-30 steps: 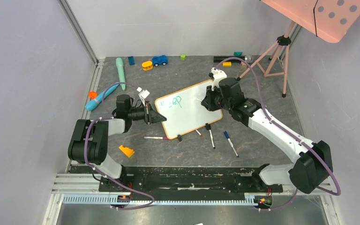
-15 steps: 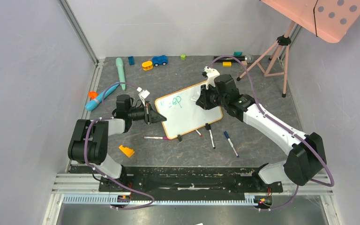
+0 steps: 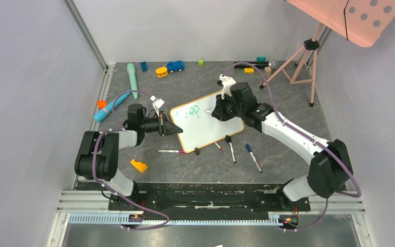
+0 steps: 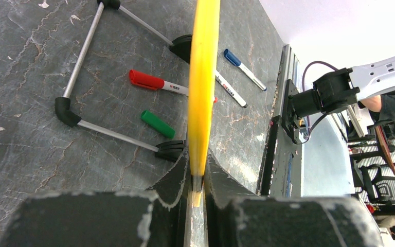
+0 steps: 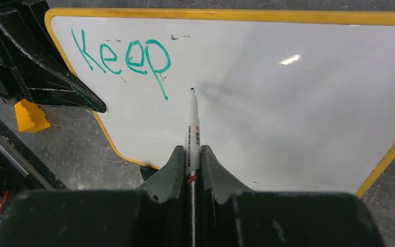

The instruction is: Write a sentence on the whiteboard

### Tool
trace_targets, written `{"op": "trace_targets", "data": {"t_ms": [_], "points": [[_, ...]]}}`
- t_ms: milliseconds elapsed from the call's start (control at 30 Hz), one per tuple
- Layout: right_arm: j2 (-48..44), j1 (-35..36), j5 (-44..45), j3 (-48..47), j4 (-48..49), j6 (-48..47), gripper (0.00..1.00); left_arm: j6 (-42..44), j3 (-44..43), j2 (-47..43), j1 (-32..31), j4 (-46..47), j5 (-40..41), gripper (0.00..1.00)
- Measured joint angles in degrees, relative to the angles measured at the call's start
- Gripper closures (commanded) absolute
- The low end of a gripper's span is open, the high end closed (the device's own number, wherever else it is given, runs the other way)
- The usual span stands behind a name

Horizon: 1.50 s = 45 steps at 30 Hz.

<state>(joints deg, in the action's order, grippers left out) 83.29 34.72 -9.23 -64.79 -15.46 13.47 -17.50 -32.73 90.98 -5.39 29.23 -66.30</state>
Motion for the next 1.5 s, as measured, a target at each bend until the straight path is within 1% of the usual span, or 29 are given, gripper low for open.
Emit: {"op": "trace_targets", "data": {"t_ms": [433,1167,1267,1500], "points": [[1.7,0.7,1.2,-2.8,0.5,0.0,1.00,0.0,0.0,0.0,-0.2,0.0,0.0,0.98],[3.8,0.8,2.5,-3.5,0.3,0.0,1.00,0.0,0.0,0.0,-0.3,-0.2,0.1,0.98],[3.5,0.8,2.5,-2.6,1.0,0.2,1.00,0.0,0.0,0.0,-0.3,-0.2,0.1,0.98],[0.8,0.8,2.0,3.1,1.8,1.6,1.00,0.0,0.0,0.0,-0.4,-0.2,0.1,0.98]]}}
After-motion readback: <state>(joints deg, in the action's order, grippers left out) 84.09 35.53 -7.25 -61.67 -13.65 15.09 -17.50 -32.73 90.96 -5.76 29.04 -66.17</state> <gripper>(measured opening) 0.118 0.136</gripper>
